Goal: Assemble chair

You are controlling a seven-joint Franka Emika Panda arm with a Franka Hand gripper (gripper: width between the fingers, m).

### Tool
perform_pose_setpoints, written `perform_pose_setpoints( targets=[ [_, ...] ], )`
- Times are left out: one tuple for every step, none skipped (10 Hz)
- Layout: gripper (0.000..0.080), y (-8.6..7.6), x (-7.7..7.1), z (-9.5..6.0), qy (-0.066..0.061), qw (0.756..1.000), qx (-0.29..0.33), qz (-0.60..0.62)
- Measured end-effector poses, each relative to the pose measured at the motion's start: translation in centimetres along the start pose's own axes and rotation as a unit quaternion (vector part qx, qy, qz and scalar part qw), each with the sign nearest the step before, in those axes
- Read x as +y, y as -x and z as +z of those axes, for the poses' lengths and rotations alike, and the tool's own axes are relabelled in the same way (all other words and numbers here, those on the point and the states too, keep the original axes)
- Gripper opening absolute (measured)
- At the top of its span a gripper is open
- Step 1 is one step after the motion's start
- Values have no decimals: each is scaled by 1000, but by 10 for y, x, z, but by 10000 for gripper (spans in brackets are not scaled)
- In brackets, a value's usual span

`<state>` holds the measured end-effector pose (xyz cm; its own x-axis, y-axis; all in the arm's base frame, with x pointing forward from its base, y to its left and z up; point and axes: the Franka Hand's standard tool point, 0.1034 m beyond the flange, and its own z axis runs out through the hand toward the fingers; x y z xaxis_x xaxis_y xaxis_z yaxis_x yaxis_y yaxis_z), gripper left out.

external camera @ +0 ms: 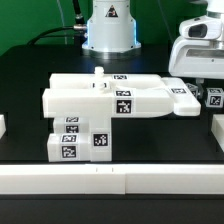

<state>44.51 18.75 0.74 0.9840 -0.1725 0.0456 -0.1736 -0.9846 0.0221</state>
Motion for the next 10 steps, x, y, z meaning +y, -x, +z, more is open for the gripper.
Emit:
perform_pose_setpoints(
  targets=[
    [282,0,0,0,0,1000,0,1],
    [282,-1,1,0,0,1000,0,1],
    [282,-1,1,0,0,1000,0,1],
    [282,-1,2,0,0,1000,0,1],
    [282,-3,4,0,0,1000,1,1],
    [282,-7,7,-5,0,1000,1,-3],
    [282,-16,13,-17,-5,1000,-1,-15],
    [282,-27,19,-35,-13,1000,-1,-18],
    [282,-38,27,-47,-21,999,5,-26],
    [284,-46,32,-62,-22,1000,-11,-17]
  ],
)
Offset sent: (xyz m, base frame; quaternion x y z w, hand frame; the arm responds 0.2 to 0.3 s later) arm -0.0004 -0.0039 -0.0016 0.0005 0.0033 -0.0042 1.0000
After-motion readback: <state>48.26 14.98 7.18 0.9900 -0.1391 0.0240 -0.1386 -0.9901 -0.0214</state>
